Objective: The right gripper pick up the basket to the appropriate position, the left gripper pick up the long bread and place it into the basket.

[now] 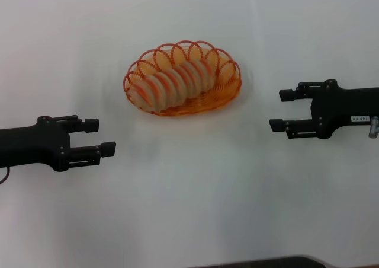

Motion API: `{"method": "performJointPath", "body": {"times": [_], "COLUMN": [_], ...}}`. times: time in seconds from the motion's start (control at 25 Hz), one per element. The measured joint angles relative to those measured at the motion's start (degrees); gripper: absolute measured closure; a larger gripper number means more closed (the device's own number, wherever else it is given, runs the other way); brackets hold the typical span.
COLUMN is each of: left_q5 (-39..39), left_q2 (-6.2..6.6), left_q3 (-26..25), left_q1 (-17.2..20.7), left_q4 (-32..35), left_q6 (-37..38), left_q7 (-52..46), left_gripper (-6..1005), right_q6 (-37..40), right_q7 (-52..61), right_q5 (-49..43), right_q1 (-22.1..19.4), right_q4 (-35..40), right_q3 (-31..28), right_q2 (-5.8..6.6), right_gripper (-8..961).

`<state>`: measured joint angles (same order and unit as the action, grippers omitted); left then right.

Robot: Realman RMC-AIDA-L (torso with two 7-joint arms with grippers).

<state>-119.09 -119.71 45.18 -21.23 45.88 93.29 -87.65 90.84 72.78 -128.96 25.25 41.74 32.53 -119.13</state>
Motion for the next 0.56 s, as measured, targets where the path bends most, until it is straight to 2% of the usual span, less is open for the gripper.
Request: {"method": "performJointPath", "body": {"times": [0.56], "left_q5": [-0.4], "left_q2": [0.23], "left_q3": [0.0], "left_q1": [0.0], "left_q4": [-1.9], "left_q6": [-0.7], "left_q7": [1.2], "left_gripper": [260], "right_q6": [-0.6], "right_q7": [-0.3], "right_q5": [-0.3], "right_q1": [-0.3], "right_q4": [-1.6], "right_q3": [0.3], "right_q2": [-0.14], "right_gripper": [176]}}
